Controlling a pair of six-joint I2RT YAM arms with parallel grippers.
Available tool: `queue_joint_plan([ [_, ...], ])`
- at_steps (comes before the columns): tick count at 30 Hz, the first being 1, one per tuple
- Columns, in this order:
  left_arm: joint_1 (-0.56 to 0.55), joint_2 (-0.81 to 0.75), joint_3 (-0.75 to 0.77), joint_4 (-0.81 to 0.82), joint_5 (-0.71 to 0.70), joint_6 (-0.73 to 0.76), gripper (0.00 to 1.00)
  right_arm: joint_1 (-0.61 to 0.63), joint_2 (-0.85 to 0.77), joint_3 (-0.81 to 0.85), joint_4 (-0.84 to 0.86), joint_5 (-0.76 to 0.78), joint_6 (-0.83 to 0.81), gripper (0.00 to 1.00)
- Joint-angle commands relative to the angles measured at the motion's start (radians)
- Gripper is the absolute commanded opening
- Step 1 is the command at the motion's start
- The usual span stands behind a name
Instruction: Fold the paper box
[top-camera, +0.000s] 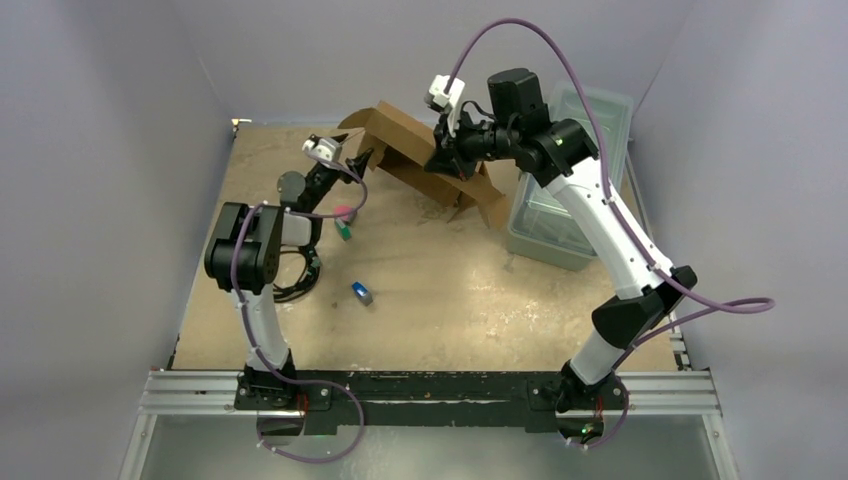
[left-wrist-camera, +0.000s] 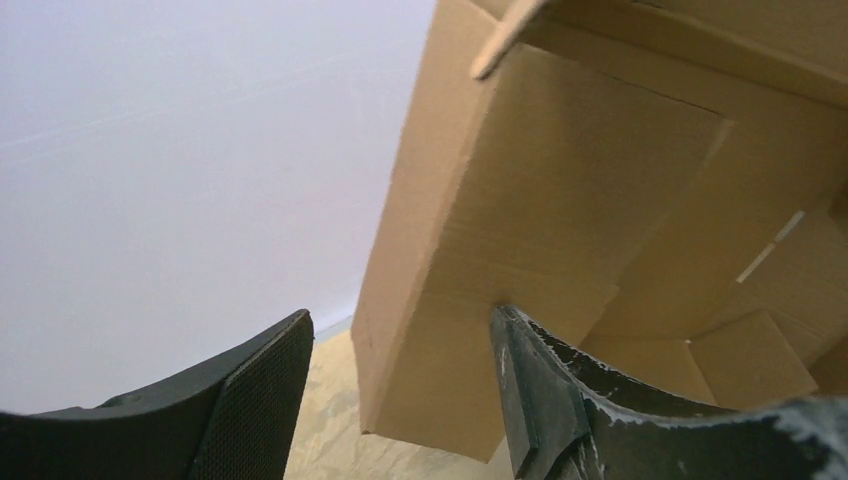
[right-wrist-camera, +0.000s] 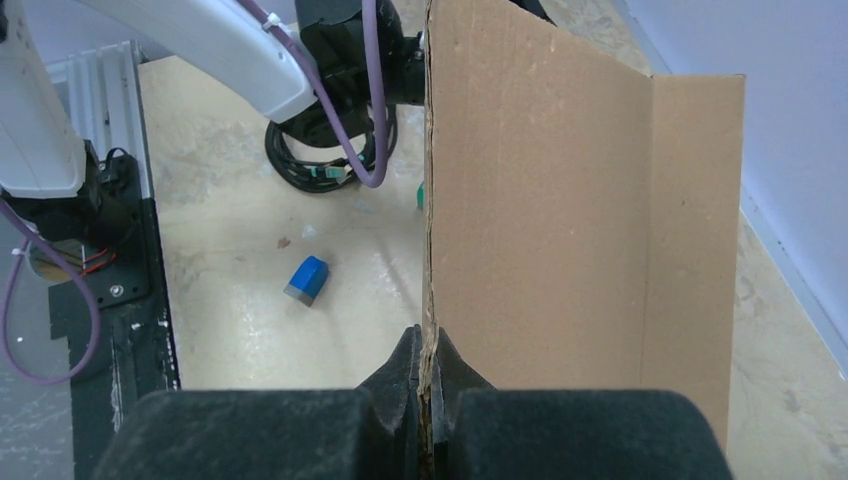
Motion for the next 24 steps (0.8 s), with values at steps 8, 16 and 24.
queue_joint_plan([
  [8,0.037,0.127,0.113,0.329,0.304,-0.204,0.62,0.003,0.007,0.072,0.009,-0.098,0.027,0.0],
  [16,0.016,0.1,0.127,0.19,0.215,-0.075,0.51,0.003,0.014,0.073,0.008,-0.129,0.044,0.0],
  [24,0.003,0.091,0.174,0.152,0.183,-0.042,0.42,0.004,0.009,0.065,0.017,-0.128,0.052,0.0],
])
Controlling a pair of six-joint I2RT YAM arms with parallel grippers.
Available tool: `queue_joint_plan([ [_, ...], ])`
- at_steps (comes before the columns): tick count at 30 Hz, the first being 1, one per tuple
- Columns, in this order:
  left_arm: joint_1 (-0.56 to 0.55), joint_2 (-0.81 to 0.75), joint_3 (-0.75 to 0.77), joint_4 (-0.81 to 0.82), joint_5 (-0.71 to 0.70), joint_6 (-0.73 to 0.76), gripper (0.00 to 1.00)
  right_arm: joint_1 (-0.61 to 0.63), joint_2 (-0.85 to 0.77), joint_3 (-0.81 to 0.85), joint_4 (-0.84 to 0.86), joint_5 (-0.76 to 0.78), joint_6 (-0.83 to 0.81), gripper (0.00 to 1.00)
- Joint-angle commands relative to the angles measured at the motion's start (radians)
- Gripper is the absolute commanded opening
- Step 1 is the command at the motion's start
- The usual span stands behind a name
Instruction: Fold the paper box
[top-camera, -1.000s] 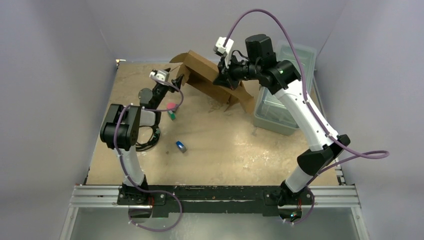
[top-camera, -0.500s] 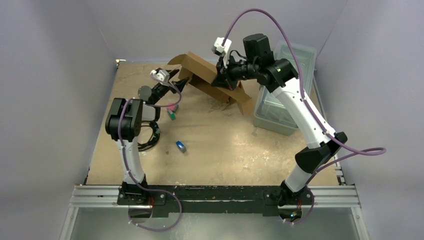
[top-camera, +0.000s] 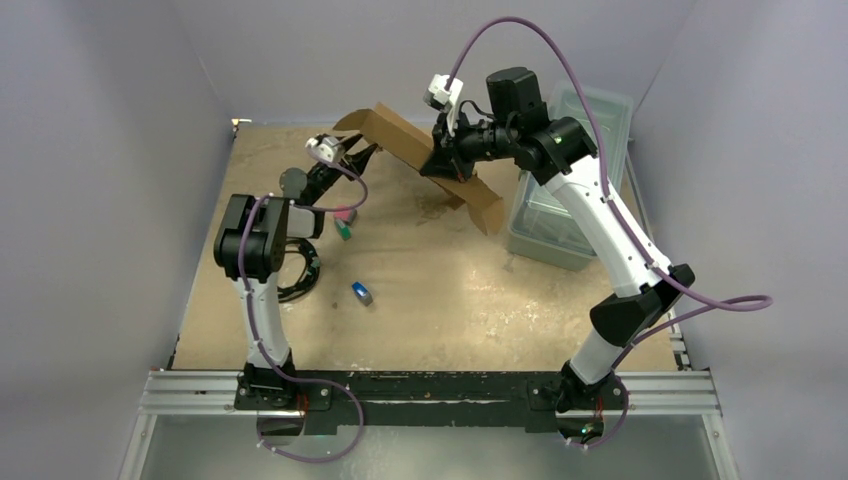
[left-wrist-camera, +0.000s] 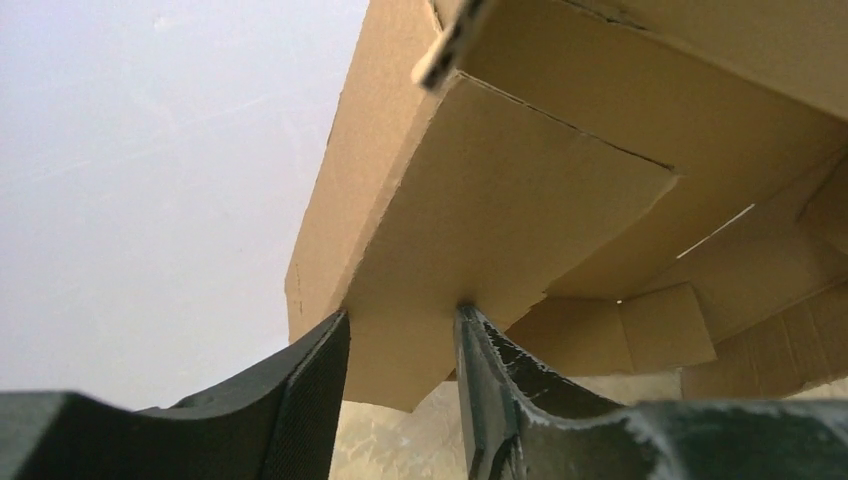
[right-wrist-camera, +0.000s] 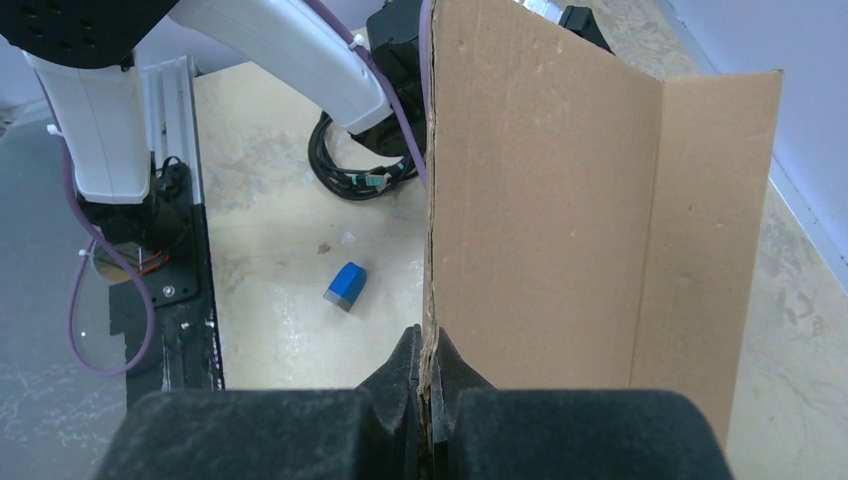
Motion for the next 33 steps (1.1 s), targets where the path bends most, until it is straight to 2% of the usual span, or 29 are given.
queue_joint_plan([
  [1,-0.009,-0.036,0.058,0.064,-0.005,0.008,0.38,0.004,-0.01,0.04,0.038,-0.053,0.013,0.0],
  [10,-0.014,-0.07,0.055,0.118,0.028,-0.052,0.06,0.002,-0.013,0.041,0.039,-0.03,0.01,0.0],
  [13,-0.014,-0.099,0.03,0.118,0.035,-0.052,0.04,-0.004,-0.014,0.045,0.038,-0.03,0.011,0.0],
  [14,-0.014,-0.108,0.02,0.118,0.035,-0.051,0.06,-0.007,-0.016,0.045,0.038,-0.03,0.012,0.0],
  [19,-0.014,-0.167,-0.049,0.122,0.003,-0.002,0.28,-0.008,-0.036,0.038,0.039,-0.035,0.014,0.0],
  [33,-0.013,-0.233,-0.092,0.072,0.042,0.09,0.57,-0.008,-0.089,0.015,0.032,-0.098,0.018,0.0],
])
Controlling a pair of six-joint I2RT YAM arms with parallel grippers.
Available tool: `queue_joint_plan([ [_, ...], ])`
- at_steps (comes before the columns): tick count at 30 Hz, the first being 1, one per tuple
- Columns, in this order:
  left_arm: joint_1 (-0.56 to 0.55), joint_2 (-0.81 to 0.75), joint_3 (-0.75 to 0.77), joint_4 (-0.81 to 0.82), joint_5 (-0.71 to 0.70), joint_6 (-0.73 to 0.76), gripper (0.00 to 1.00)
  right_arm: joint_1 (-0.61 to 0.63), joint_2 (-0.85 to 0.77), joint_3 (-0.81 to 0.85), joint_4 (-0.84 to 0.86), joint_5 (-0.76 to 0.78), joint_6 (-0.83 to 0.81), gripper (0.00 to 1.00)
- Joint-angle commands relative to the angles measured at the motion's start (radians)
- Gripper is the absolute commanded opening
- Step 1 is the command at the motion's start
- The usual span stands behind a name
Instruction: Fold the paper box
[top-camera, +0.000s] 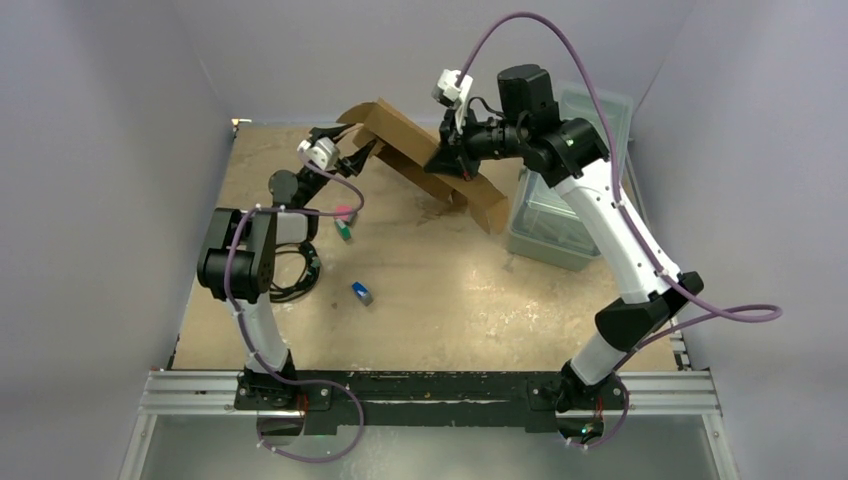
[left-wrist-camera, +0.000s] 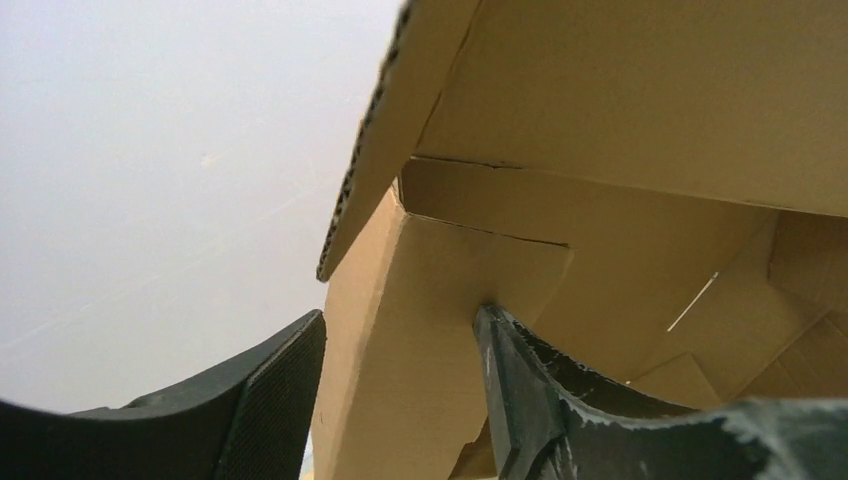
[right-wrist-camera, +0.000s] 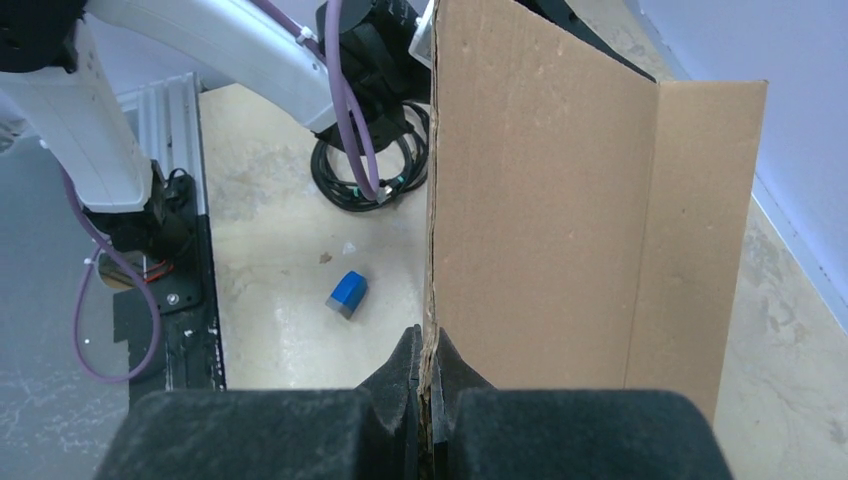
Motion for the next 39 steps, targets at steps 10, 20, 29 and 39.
queue_joint_plan([
  [10,0.025,-0.059,0.001,0.078,0.084,0.003,0.57,0.006,-0.102,-0.034,0.003,-0.173,-0.009,0.0],
  [20,0.051,-0.108,0.002,0.135,0.102,-0.086,0.55,0.023,-0.116,-0.068,0.015,-0.172,-0.005,0.0],
  [29,0.013,-0.197,-0.061,0.085,0.118,-0.115,0.51,0.024,-0.125,-0.054,0.029,-0.193,0.027,0.0],
  [39,-0.01,-0.48,-0.183,-0.402,-0.033,-0.027,0.45,0.035,-0.203,-0.138,0.064,-0.265,0.079,0.0],
])
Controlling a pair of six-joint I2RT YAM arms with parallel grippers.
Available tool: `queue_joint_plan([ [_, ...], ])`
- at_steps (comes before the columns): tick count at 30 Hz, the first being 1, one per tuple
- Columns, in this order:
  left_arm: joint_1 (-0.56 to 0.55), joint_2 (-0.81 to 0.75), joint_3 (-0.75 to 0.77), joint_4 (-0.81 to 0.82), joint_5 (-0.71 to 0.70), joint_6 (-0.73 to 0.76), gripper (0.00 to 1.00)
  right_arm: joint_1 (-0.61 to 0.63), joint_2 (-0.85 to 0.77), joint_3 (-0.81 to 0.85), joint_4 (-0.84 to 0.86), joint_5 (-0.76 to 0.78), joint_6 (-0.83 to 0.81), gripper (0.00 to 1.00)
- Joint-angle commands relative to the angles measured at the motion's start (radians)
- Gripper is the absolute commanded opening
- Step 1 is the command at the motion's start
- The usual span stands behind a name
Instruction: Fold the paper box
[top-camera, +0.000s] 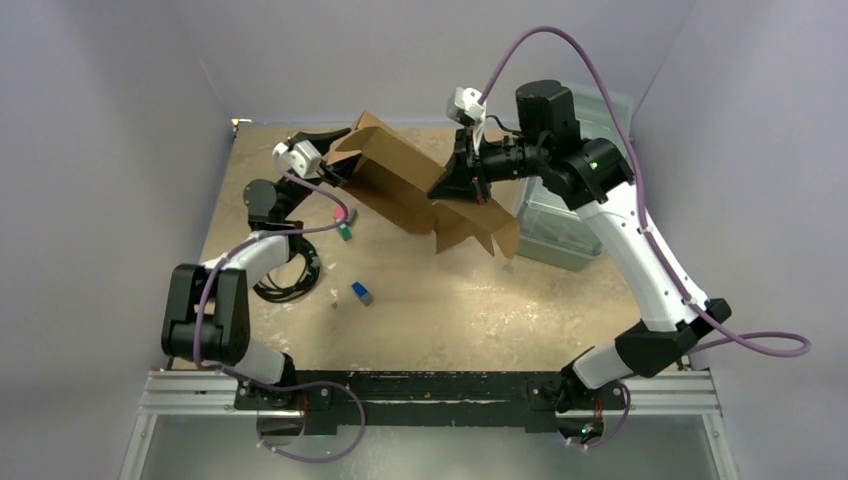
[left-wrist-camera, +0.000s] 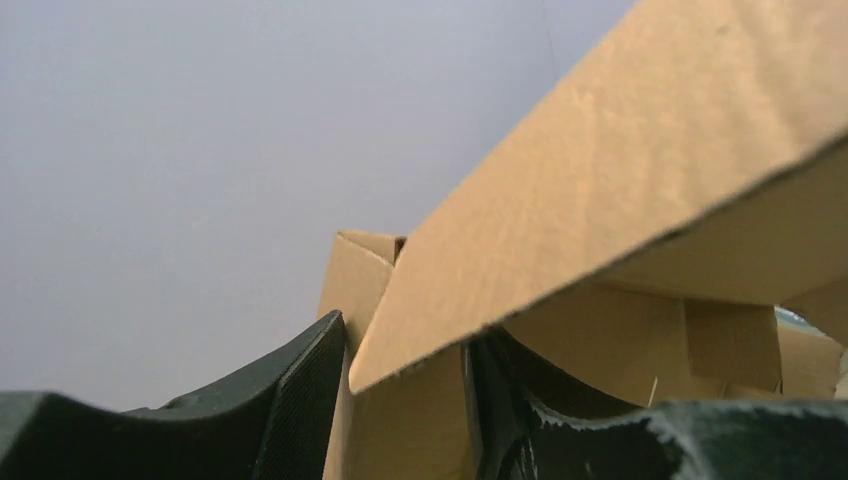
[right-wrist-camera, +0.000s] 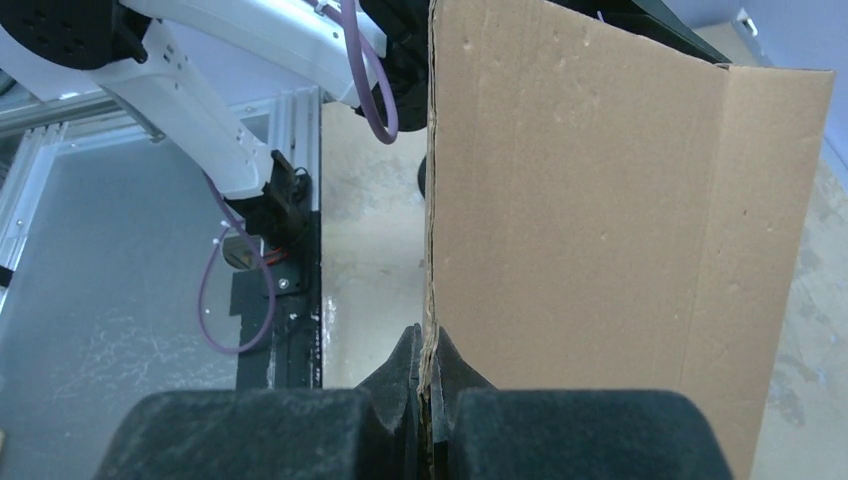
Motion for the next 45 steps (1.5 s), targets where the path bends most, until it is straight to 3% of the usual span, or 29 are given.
queue_joint_plan([
  [1,-0.013,-0.111,-0.025,-0.252,-0.086,0.071,0.45,0.017,-0.065,-0.02,0.057,-0.09,0.036,0.0],
  [8,-0.013,-0.138,-0.04,-0.381,-0.142,0.094,0.41,0.017,-0.047,-0.036,0.062,-0.074,0.051,0.0],
  [15,-0.013,-0.165,-0.006,-0.577,-0.225,0.04,0.2,0.017,0.033,0.025,0.044,0.116,0.023,0.0],
  [19,-0.016,-0.188,-0.001,-0.677,-0.256,-0.021,0.0,0.017,0.091,0.085,0.037,0.237,-0.001,0.0],
  [23,-0.062,-0.203,0.009,-0.791,-0.308,-0.081,0.0,0.018,0.138,0.143,0.016,0.332,-0.043,0.0],
  [27,-0.125,-0.196,0.049,-0.928,-0.421,-0.19,0.0,0.017,0.153,0.129,0.02,0.384,-0.081,0.2],
  [32,-0.169,-0.181,0.047,-0.989,-0.522,-0.34,0.0,0.012,0.093,0.013,0.044,0.473,-0.129,0.57],
  [34,-0.178,-0.162,0.056,-1.015,-0.569,-0.379,0.0,-0.007,0.064,-0.047,0.064,0.494,-0.139,0.66],
  [41,-0.251,-0.022,0.11,-1.076,-0.631,-0.465,0.0,-0.068,0.004,-0.19,0.1,0.419,-0.137,0.65],
  [45,-0.268,0.025,0.099,-1.029,-0.624,-0.479,0.0,-0.106,-0.003,-0.198,0.109,0.399,-0.121,0.63],
])
